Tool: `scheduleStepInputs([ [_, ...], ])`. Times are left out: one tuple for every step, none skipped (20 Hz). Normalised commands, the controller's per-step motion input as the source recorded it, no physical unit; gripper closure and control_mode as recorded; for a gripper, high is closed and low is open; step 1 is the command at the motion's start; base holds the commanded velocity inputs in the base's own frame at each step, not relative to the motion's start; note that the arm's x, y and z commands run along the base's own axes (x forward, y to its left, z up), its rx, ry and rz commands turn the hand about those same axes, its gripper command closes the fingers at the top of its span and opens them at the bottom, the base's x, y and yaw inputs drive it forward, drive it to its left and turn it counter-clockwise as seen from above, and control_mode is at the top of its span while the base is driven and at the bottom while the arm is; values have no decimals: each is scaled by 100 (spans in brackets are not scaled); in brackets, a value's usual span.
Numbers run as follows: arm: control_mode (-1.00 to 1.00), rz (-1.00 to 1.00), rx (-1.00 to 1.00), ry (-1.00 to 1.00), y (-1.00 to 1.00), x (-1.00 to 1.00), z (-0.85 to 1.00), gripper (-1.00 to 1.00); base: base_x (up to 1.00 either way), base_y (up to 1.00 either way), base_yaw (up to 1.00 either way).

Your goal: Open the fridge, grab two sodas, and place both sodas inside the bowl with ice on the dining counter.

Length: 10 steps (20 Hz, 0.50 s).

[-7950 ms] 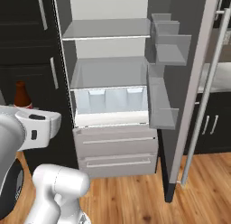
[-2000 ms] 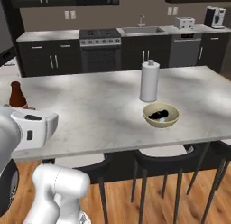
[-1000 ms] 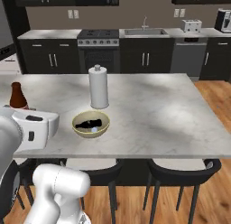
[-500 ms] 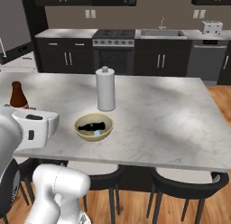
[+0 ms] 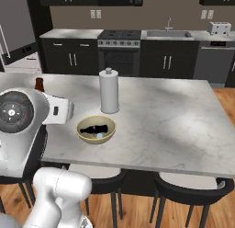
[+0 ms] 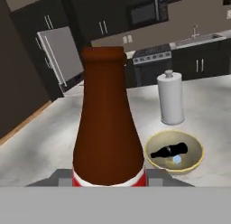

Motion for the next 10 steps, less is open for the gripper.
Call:
scheduleStepInputs([
  [-100,13,-18,42,8,99,-43,100,0,0,0],
  [-100,11,-21,44,11,87,-43,100,0,0,0],
  [-100,11,-22,44,11,78,-43,100,0,0,0],
  [-100,12,-24,43,7,66,-48,100,0,0,0],
  [-100,15,-25,39,0,54,-57,100,0,0,0],
  [-100,18,-25,34,0,44,-56,100,0,0,0],
  [-100,19,-27,32,0,35,-64,100,0,0,0],
  [-100,20,-26,36,0,28,-68,100,0,0,0],
  [-100,22,-26,39,0,30,-66,100,0,0,0],
  [-100,24,-24,36,0,22,-64,100,0,0,0],
])
